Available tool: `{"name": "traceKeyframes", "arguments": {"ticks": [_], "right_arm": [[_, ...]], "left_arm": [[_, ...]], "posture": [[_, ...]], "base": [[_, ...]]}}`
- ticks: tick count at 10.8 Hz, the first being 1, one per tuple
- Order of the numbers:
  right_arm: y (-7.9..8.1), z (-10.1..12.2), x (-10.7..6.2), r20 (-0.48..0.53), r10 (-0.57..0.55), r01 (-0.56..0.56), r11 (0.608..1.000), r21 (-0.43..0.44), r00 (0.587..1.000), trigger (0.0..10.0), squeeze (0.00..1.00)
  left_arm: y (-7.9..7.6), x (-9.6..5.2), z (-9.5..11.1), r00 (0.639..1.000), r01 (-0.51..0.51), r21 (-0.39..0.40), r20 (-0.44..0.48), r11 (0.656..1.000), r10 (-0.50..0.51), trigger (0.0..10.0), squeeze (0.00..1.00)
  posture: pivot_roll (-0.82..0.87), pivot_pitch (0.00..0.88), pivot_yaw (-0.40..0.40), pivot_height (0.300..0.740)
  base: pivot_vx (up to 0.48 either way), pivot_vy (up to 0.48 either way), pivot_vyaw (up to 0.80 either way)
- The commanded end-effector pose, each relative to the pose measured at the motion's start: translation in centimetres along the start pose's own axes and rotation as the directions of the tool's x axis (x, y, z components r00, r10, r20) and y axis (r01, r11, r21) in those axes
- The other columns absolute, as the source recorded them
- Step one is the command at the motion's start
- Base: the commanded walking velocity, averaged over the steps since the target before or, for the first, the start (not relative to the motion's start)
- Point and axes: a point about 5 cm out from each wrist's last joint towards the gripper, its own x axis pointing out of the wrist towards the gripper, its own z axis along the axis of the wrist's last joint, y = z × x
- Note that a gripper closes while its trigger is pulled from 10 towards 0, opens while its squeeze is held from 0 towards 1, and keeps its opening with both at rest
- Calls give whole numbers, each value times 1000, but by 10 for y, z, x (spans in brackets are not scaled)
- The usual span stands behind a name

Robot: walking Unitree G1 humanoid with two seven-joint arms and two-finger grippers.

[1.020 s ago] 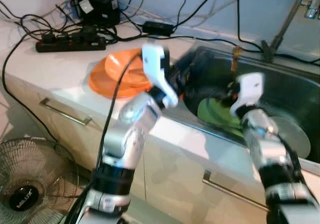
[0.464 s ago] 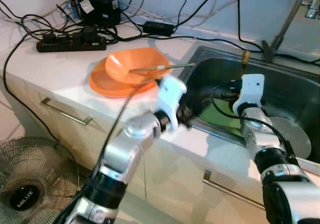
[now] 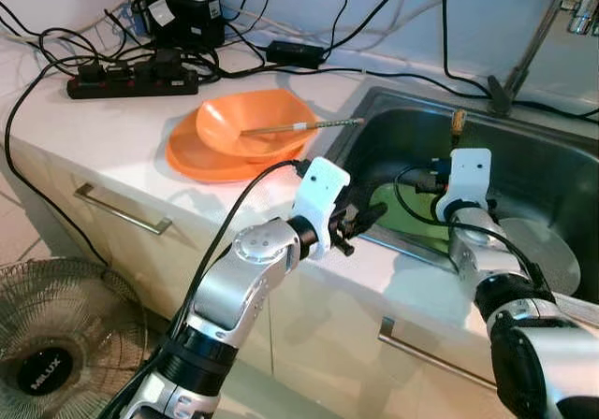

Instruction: Kitchen organization

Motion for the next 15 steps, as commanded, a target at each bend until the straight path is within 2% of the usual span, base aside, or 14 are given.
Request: {"name": "traceKeyframes", "arguments": {"ticks": [1, 2, 3, 4, 5, 6, 7, 8, 9, 10, 11, 12, 15], "right_arm": [[-1, -9, -2, -34, -13, 13, 1000, -7, 999, 10000, 0], [0, -13, -3, -51, -11, 10, 1000, -6, 999, 10000, 682], [0, -13, -3, -53, -11, 11, 1000, -8, 999, 10000, 1000], [0, -13, -3, -52, -7, 6, 1000, -7, 999, 10000, 882], [1, -12, -3, -48, -4, 4, 1000, -4, 999, 10000, 129], [3, -12, -3, -47, 2, -2, 1000, -3, 999, 10000, 86], [4, -12, -3, -46, 7, -7, 1000, -1, 999, 10000, 0], [4, -12, -3, -46, 9, -9, 1000, -2, 999, 10000, 0], [4, -11, -3, -40, 9, -9, 1000, 5, 999, 10000, 624], [4, -10, -2, -30, 7, -6, 1000, 18, 1000, 10000, 1000], [4, -9, -2, -28, 6, -6, 1000, 8, 1000, 10000, 1000], [4, -9, -2, -26, 3, -3, 1000, 7, 1000, 10000, 0], [1, -4, -1, 4, -6, 6, 1000, 13, 1000, 10000, 0]], "left_arm": [[-3, 1, -2, 1000, 1, 7, -19, 1000, -1, 10000, 0], [-4, 1, -2, 1000, 5, 1, -23, 1000, -5, 10000, 0], [-5, 1, -2, 1000, 6, 0, -24, 1000, -6, 10000, 0], [-5, 1, -3, 1000, 6, -1, -26, 1000, -6, 10000, 0], [-6, 1, -3, 1000, 6, -3, -27, 1000, -6, 10000, 0], [-6, 1, -2, 1000, 5, -5, -27, 1000, -5, 10000, 0], [-6, 2, -2, 1000, 4, -6, -26, 1000, -4, 10000, 0], [-6, 2, -2, 1000, 3, -6, -26, 1000, -3, 10000, 0], [-6, 2, -2, 1000, 2, -7, -25, 1000, -2, 10000, 0], [-5, 2, -2, 1000, 0, -7, -25, 1000, 0, 10000, 0], [-5, 1, -2, 1000, -1, -7, -25, 1000, 1, 10000, 0], [-5, 2, -2, 1000, -1, -8, -25, 1000, 0, 10000, 0], [-5, 2, -1, 1000, -1, -10, -21, 1000, 0, 10000, 0]], "posture": [[139, 45, -13, 740], [139, 44, -13, 740], [140, 42, -14, 740], [139, 41, -14, 740], [138, 41, -14, 740], [138, 41, -14, 740], [139, 42, -15, 740], [140, 44, -16, 740], [140, 44, -16, 740], [140, 46, -16, 740], [139, 48, -15, 740], [137, 51, -15, 740], [132, 57, -15, 740]], "base": [[0, 0, 0], [0, 0, 0], [0, 0, 0], [0, 0, 0], [0, 0, 0], [0, 0, 0], [0, 0, 0], [0, 0, 0], [0, 0, 0], [0, 0, 0], [0, 0, 0], [0, 0, 0], [0, 0, 0]]}}
